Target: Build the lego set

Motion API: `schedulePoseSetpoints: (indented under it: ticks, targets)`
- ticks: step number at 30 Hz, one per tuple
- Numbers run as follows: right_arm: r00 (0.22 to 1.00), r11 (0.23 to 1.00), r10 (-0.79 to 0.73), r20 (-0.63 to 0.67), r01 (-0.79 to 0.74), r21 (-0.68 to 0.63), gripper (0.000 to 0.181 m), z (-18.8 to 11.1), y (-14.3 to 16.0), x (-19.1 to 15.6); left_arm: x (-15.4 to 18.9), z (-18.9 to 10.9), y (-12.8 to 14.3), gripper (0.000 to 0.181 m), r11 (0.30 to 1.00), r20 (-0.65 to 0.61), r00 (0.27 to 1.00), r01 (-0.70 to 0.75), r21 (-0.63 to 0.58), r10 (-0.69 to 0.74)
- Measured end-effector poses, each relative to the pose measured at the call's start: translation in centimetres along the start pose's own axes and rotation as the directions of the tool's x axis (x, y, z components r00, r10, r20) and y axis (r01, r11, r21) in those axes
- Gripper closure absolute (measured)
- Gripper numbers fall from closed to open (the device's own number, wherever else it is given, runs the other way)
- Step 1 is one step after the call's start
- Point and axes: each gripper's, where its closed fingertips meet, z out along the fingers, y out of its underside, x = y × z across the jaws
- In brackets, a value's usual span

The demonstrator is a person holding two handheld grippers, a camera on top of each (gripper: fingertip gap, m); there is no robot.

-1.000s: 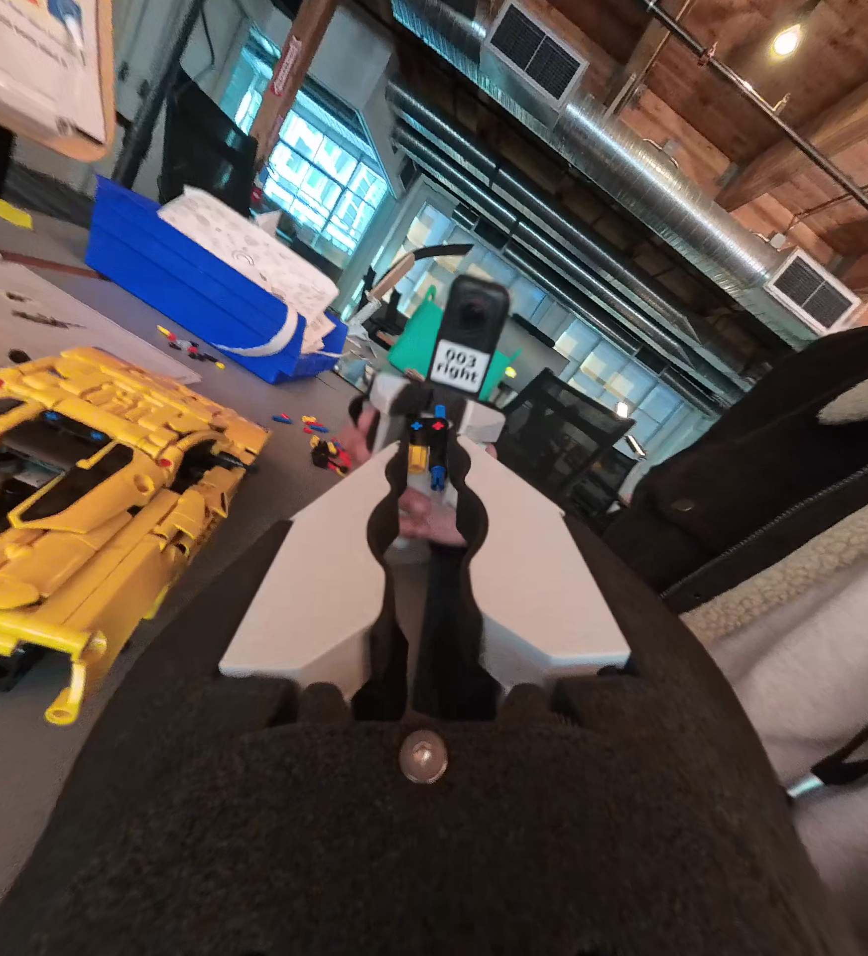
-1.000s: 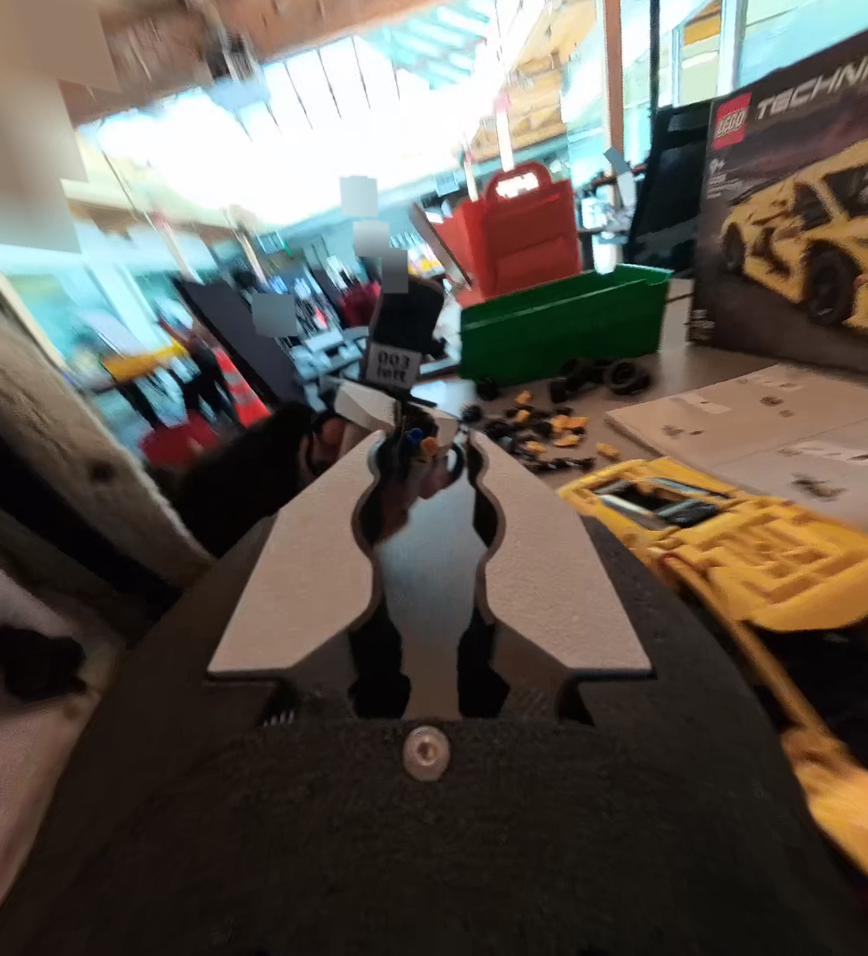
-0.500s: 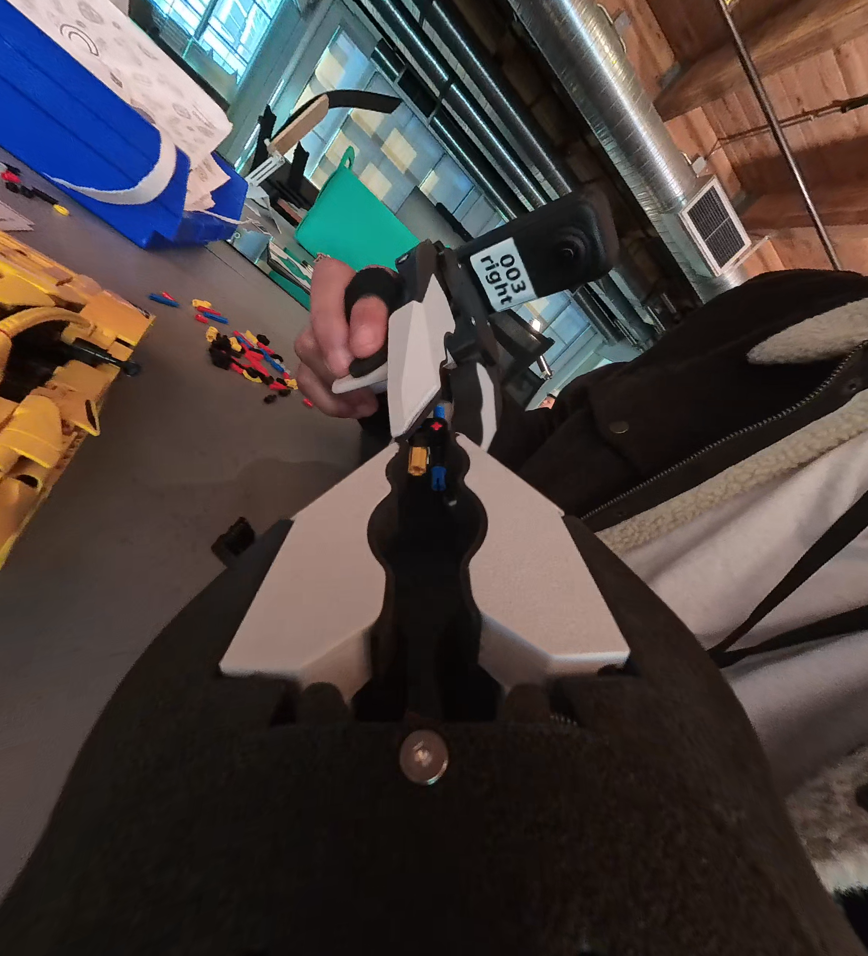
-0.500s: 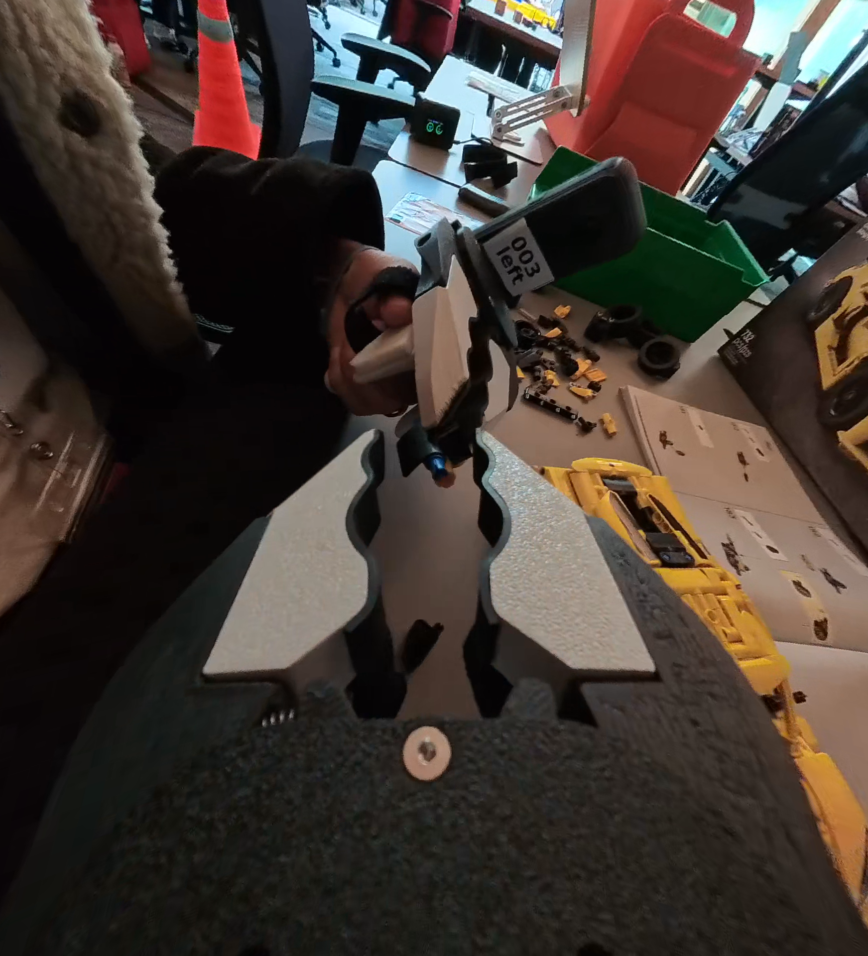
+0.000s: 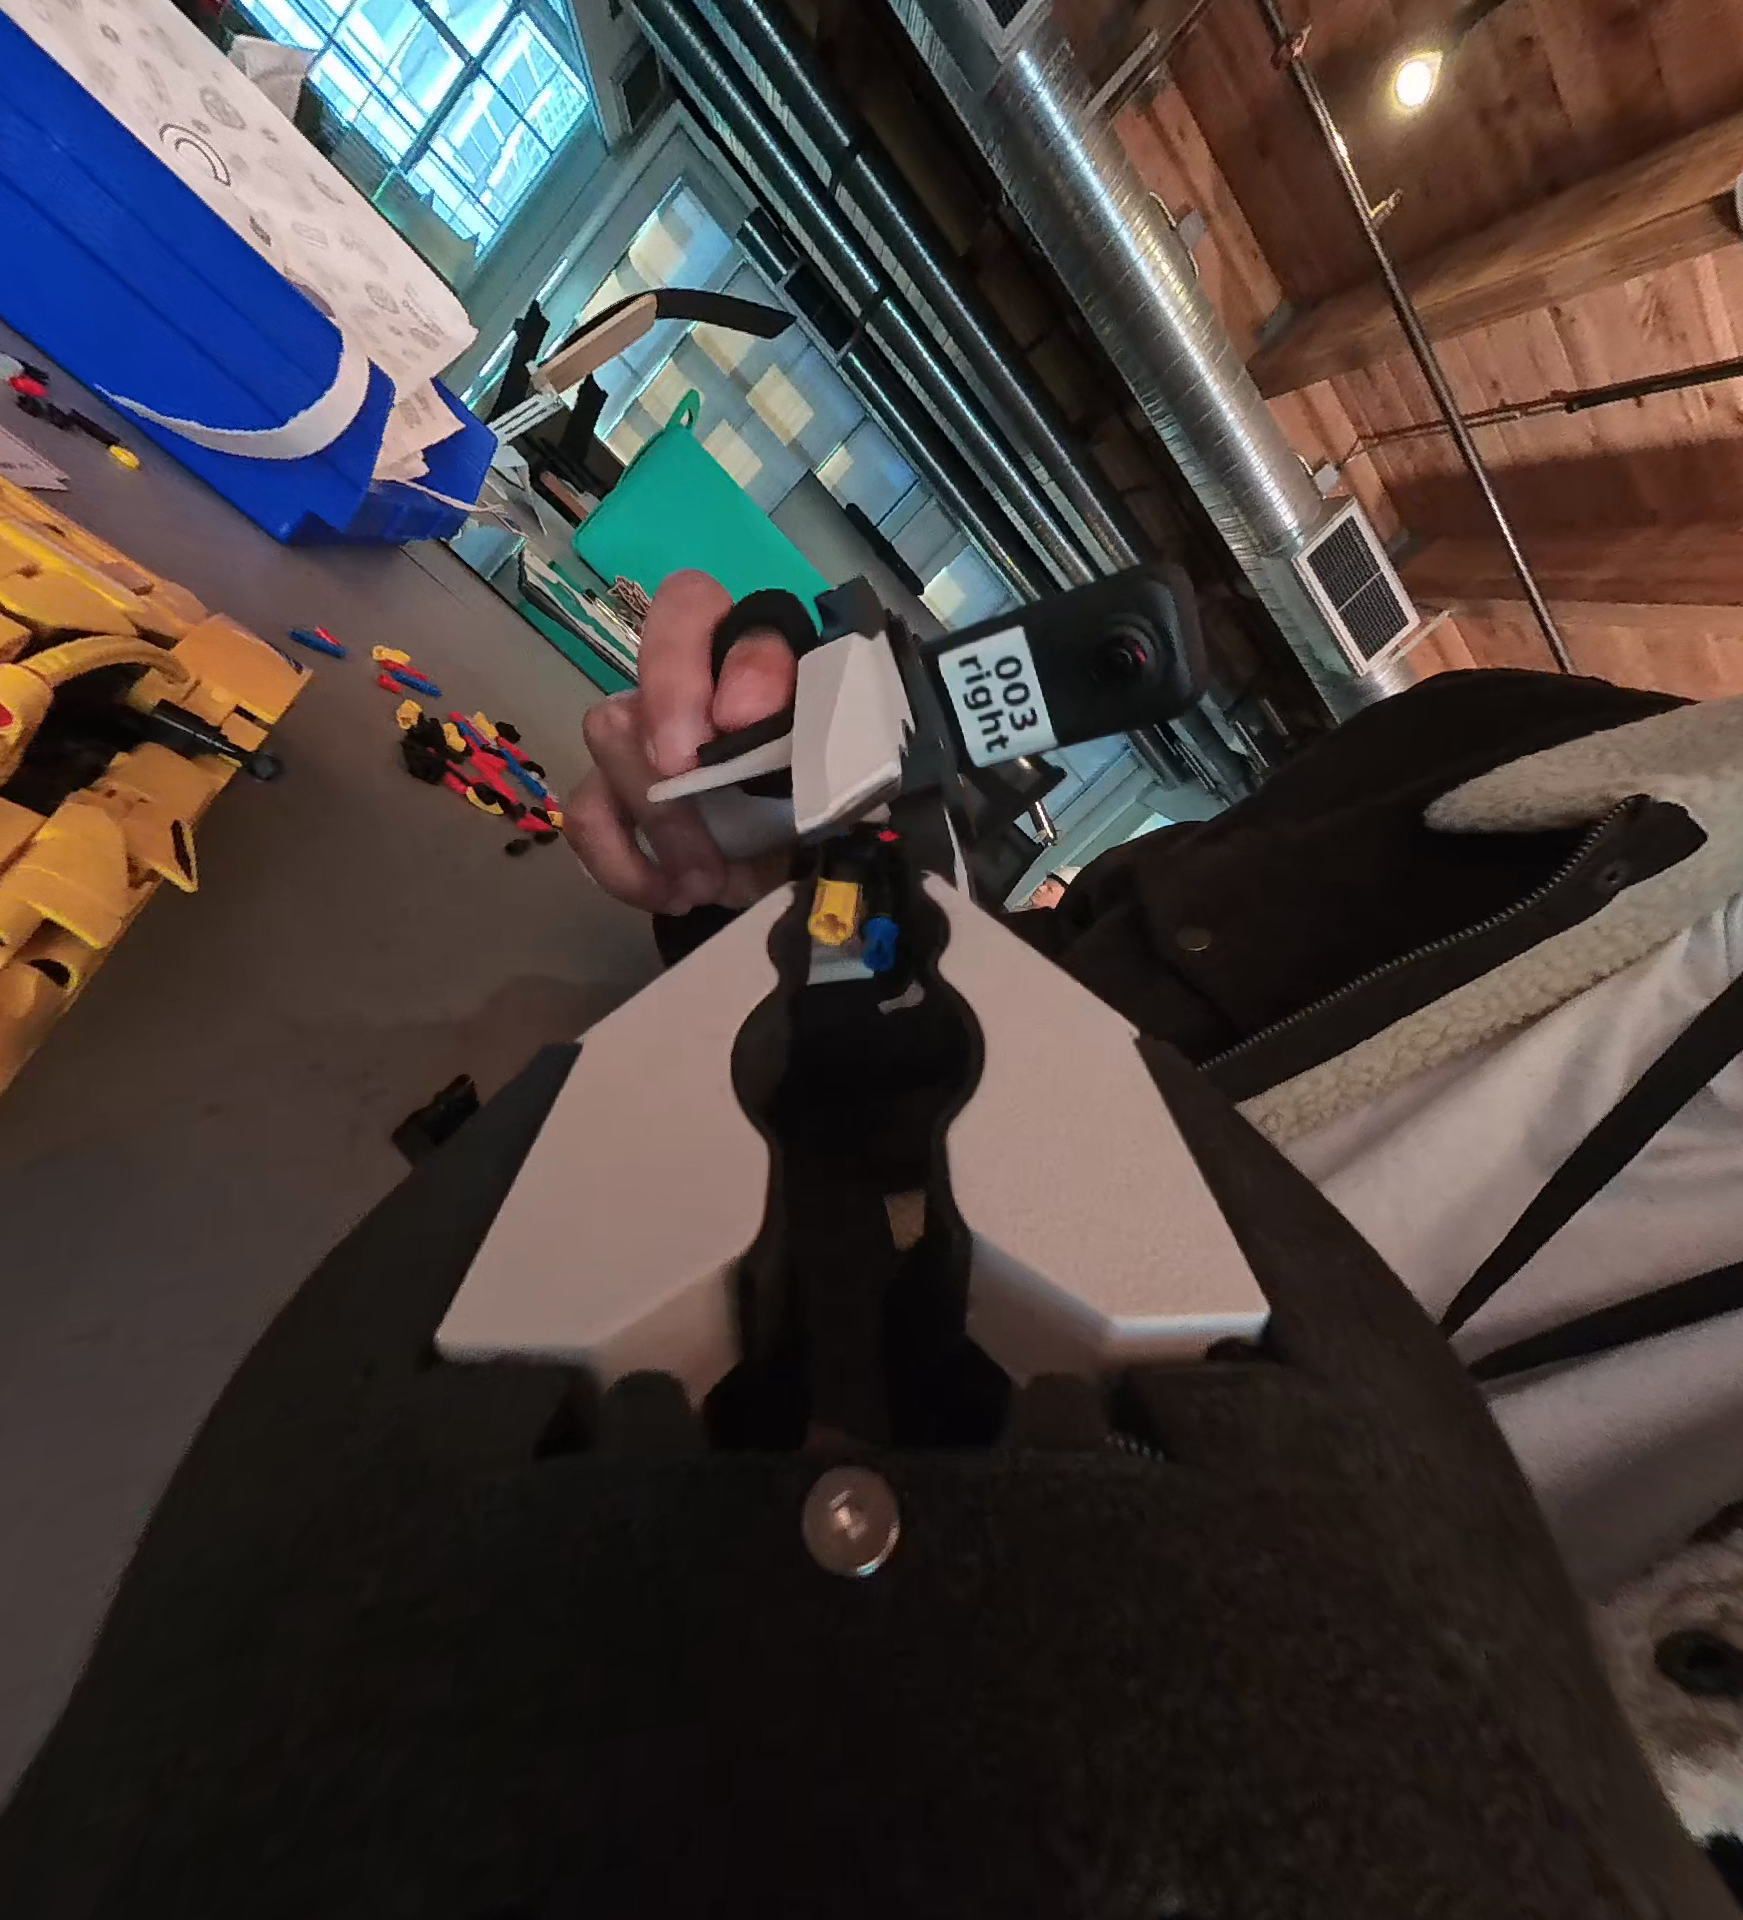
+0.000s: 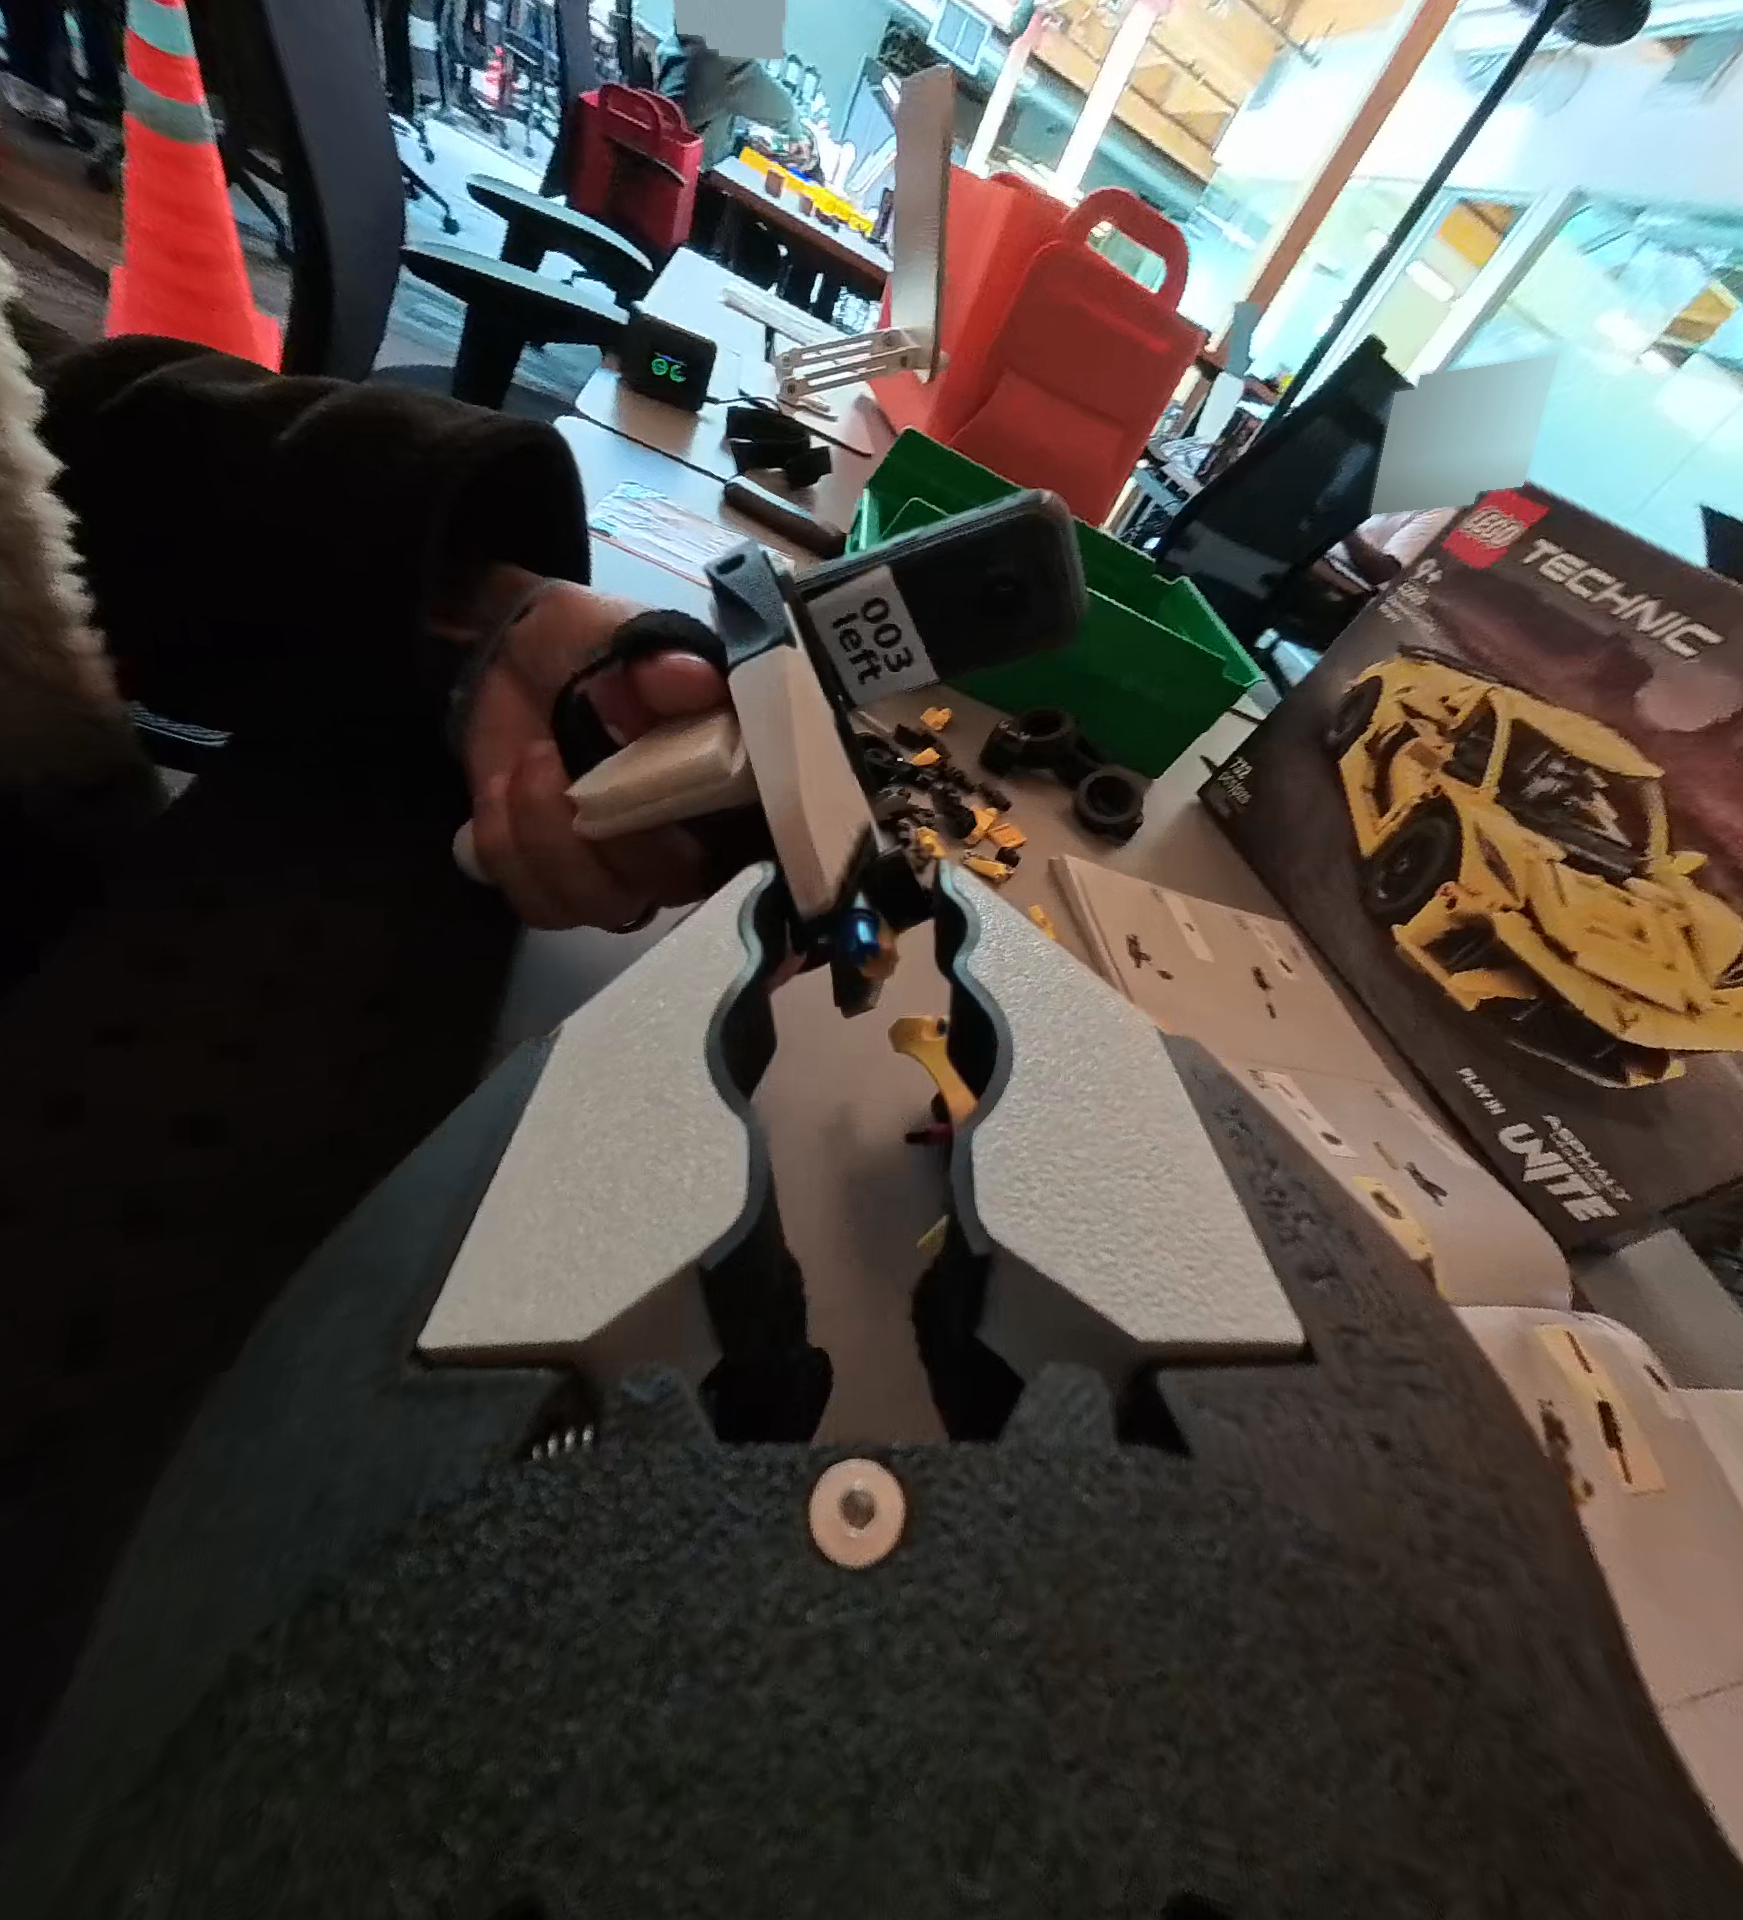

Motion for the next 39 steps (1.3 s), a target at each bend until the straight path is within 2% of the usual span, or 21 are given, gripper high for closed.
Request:
schedulePoseSetpoints:
  ticks: [6,11,13,15,17,19,20,23,27,32,36,38,39]
  targets:
    - [0.998,1.0,-0.01,-0.059,0.01,-0.007,0.155,0.4,0.5,0.7,-0.7,-0.3,-0.7,0.165,0.999,0.032,0.999,0.021,0.043,-0.022]
    - [0.998,1.0,0.013,-0.059,-0.013,-0.002,0.155,0.4,0.6,0.7,-0.9,-0.5,-0.8,0.165,0.999,0.046,0.999,-0.002,0.048,0.0]
    - [0.997,0.999,0.05,-0.051,-0.051,-0.006,0.154,0.3,0.6,0.6,-0.8,-0.6,-0.7,0.165,0.999,0.051,0.999,-0.019,0.037,0.018]
    - [0.991,0.991,0.131,-0.011,-0.131,-0.005,0.146,-0.4,0.3,0.3,-0.8,-1.0,-1.1,0.166,0.998,0.07,0.997,-0.047,0.045,0.044]
    - [0.971,0.966,0.237,0.016,-0.234,-0.109,0.138,-1.8,2.2,0.4,-1.3,-1.7,-1.6,0.166,0.995,0.117,0.991,-0.078,0.063,0.071]
    - [0.943,0.897,0.33,0.054,-0.295,-0.329,0.141,-3.4,6.7,-0.9,-2.0,-2.3,-2.0,0.165,0.992,0.178,0.98,-0.106,0.065,0.093]
    - [0.938,0.848,0.346,0.019,-0.304,-0.434,0.14,-4.2,9.1,-1.1,-2.4,-2.5,-2.0,0.165,0.991,0.206,0.973,-0.119,0.062,0.104]
    - [0.933,0.778,0.356,-0.045,-0.323,-0.54,0.143,-4.7,11.7,-1.9,-3.0,-2.6,-2.0,0.166,0.99,0.245,0.962,-0.133,0.05,0.117]
    - [0.95,0.736,0.304,-0.07,-0.28,-0.616,0.153,-4.4,12.2,-2.6,-3.3,-2.5,-1.8,0.166,0.99,0.262,0.958,-0.135,0.039,0.121]
    - [0.938,0.686,0.342,-0.061,-0.294,-0.666,0.153,-3.6,12.8,-3.2,-3.4,-2.3,-1.4,0.166,0.987,0.278,0.948,-0.163,0.006,0.155]
    - [0.949,0.681,0.311,-0.059,-0.265,-0.683,0.166,-3.1,13.4,-3.3,-3.1,-2.4,-1.8,0.166,0.983,0.271,0.949,-0.179,0.031,0.164]
    - [0.946,0.682,0.321,-0.049,-0.267,-0.681,0.166,-3.0,13.2,-3.3,-2.8,-2.5,-2.0,0.166,0.98,0.269,0.947,-0.193,0.043,0.175]
    - [0.941,0.714,0.334,-0.058,-0.293,-0.636,0.165,-2.7,12.3,-2.8,-2.6,-2.6,-2.1,0.166,0.977,0.265,0.946,-0.206,0.049,0.187]
